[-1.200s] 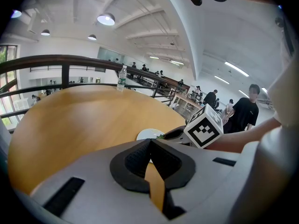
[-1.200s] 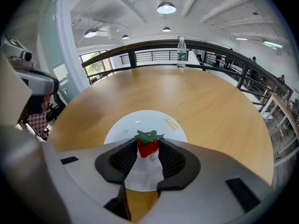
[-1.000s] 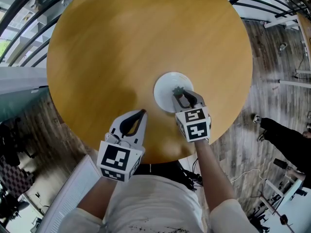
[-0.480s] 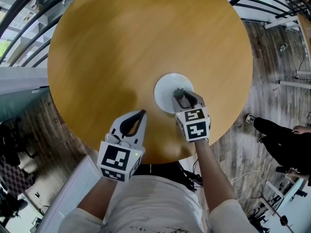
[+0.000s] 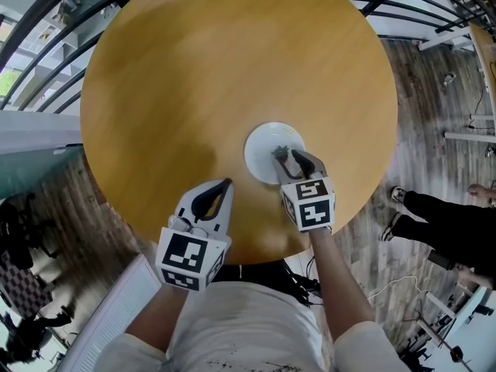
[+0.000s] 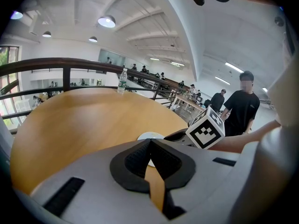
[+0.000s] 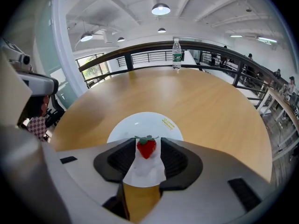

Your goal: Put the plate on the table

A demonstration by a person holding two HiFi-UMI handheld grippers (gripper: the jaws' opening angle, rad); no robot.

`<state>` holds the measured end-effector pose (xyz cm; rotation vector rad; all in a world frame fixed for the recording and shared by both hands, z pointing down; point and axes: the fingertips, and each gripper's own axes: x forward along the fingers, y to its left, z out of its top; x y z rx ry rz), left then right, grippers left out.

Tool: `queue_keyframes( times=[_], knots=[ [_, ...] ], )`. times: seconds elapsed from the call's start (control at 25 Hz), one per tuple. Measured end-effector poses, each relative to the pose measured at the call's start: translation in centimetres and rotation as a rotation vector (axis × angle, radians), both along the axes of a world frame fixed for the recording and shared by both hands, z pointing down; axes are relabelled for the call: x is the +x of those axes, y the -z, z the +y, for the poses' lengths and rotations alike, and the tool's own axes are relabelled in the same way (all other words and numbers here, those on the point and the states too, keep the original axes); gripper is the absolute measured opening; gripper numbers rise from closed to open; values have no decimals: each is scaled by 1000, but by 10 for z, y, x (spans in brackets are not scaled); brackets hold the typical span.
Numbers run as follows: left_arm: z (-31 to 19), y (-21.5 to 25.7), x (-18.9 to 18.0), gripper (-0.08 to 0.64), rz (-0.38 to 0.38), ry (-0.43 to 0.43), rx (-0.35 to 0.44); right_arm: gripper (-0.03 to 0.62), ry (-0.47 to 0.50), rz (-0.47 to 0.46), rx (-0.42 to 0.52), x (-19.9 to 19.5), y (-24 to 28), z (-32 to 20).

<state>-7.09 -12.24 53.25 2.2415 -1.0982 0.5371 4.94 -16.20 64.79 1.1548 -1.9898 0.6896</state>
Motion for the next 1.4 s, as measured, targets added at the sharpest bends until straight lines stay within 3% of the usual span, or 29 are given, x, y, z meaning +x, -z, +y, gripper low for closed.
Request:
queue_keyframes(
  times=[0.32, 0.6, 0.8, 1.12, 1.4],
  knots=[
    [12, 27, 10, 23, -4, -5, 32, 174, 37, -33, 41, 5, 37, 20],
    [24, 62, 18, 23, 2, -20, 87, 84, 20, -89, 129, 13, 94, 40],
    [36, 88, 26, 23, 9, -42, 134, 54, -1, -130, 183, 21, 133, 57],
    [62, 116, 30, 23, 10, -57, 176, 37, -34, -181, 264, 32, 190, 93],
    [80, 123, 28, 23, 13, -67, 182, 32, -66, -213, 290, 32, 207, 115]
  ],
)
